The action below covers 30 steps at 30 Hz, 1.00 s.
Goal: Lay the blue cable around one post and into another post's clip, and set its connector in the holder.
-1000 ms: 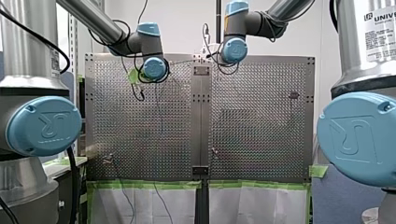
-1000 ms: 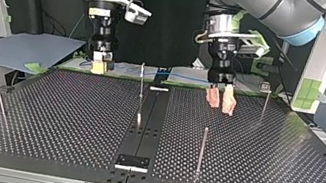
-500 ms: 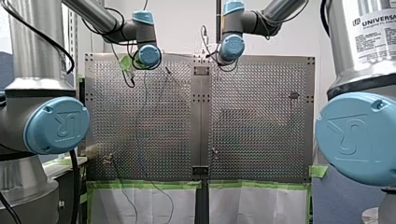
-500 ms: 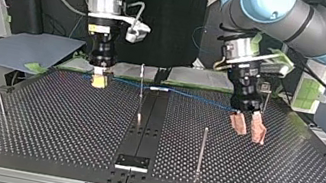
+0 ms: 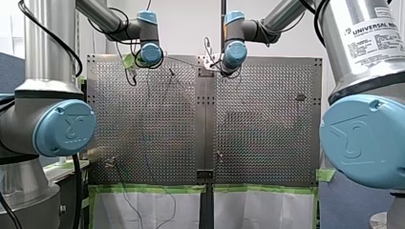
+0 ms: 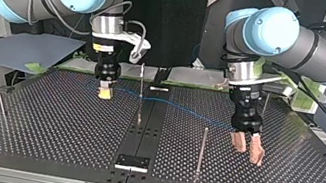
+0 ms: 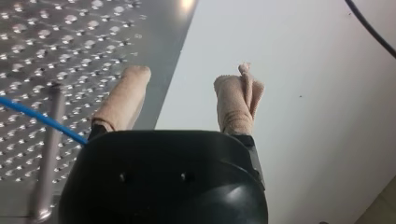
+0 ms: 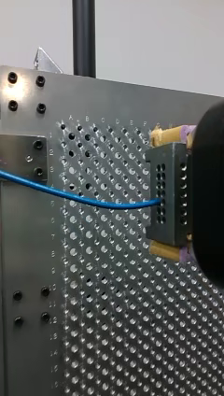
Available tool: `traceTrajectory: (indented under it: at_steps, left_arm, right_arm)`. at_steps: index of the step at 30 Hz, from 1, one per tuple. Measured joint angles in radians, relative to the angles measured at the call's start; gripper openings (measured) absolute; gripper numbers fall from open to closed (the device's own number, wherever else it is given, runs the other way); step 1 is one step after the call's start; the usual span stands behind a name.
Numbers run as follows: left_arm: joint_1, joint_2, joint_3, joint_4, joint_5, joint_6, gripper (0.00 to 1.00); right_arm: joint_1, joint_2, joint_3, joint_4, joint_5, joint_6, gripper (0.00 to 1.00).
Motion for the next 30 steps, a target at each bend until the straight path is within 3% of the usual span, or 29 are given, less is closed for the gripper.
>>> traceTrajectory:
  at_steps: [11,23,30]
  left_arm:
    - [0.026,-0.009,0.088,-0.088,0.057,-0.003,1.00]
    - [0.057,-0.071,0.193,-0.185,0.134,-0.031,1.00]
    - [0.083,-0.118,0.256,-0.191,0.160,-0.073,1.00]
  right_arm:
    - [-0.022,0.005,-0.090,0.090,-0.006,0.001,0.02]
    - [-0.060,0.009,-0.191,0.186,-0.037,-0.001,0.02]
    - [-0.064,0.023,-0.250,0.196,-0.061,-0.008,0.02]
